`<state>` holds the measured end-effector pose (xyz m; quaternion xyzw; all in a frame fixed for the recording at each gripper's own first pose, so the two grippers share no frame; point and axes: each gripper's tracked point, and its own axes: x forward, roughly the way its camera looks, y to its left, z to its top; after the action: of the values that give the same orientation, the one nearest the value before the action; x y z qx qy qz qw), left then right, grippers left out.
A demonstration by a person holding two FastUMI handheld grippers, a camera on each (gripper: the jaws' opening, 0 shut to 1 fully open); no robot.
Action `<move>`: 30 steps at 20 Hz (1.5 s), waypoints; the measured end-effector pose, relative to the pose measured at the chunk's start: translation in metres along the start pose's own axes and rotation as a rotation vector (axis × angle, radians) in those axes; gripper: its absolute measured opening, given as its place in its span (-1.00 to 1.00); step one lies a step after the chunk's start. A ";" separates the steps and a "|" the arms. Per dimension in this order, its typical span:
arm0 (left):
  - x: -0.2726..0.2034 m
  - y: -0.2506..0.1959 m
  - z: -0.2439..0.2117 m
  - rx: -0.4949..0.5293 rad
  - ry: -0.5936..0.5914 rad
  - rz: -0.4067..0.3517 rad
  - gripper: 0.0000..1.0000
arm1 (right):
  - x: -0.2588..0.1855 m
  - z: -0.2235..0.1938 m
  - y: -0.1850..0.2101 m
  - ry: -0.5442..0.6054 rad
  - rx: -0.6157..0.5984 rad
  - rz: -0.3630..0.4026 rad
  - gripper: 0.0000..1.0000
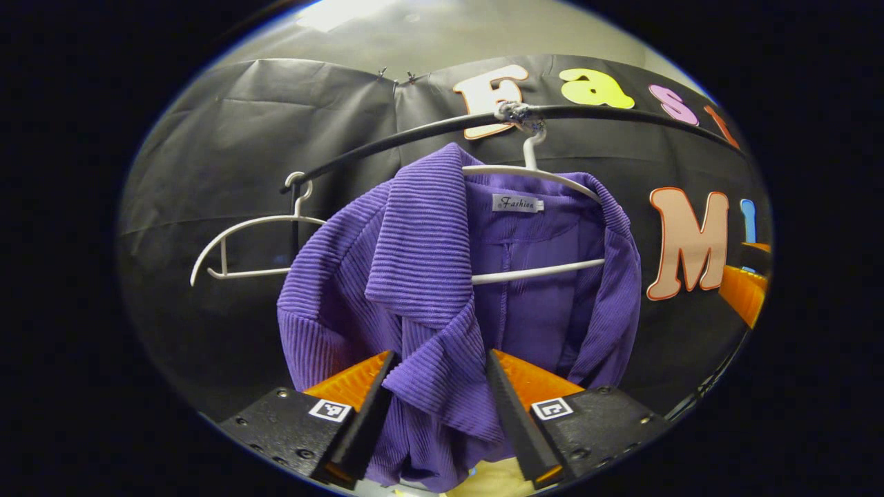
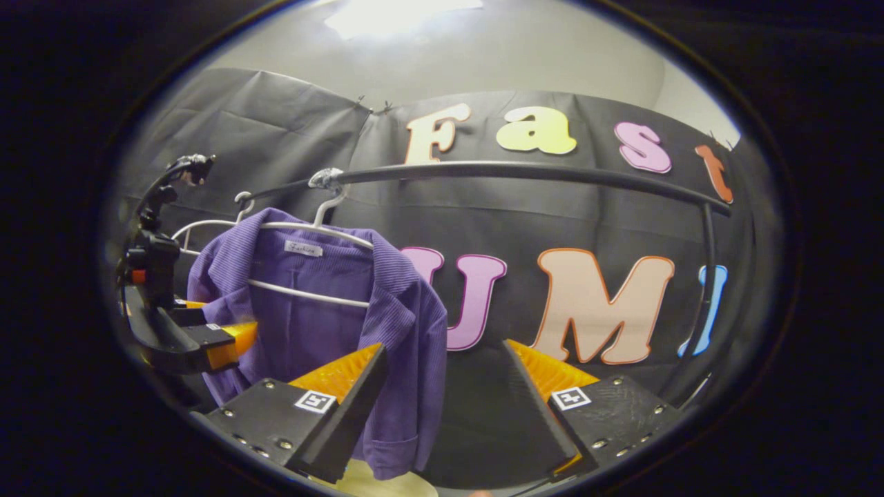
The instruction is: Grasp the clothes on the hanger with both hands and then place them into the laundry hamper below.
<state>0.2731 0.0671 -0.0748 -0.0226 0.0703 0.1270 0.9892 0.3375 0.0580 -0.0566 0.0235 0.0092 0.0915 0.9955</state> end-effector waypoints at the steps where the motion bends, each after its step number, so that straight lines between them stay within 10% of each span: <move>1: 0.002 0.000 -0.003 0.003 0.016 -0.006 0.30 | 0.008 -0.002 0.004 0.003 0.001 0.013 0.93; 5: 0.006 0.003 -0.003 0.005 0.029 0.009 -0.82 | 0.034 -0.009 0.021 0.006 0.015 0.061 0.96; 30: -0.025 0.041 0.029 0.067 -0.003 0.061 -0.96 | 0.130 -0.055 0.092 0.114 0.189 0.080 0.92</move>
<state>0.2431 0.1022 -0.0439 0.0127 0.0735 0.1549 0.9851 0.4472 0.1748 -0.1091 0.1122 0.0735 0.1313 0.9822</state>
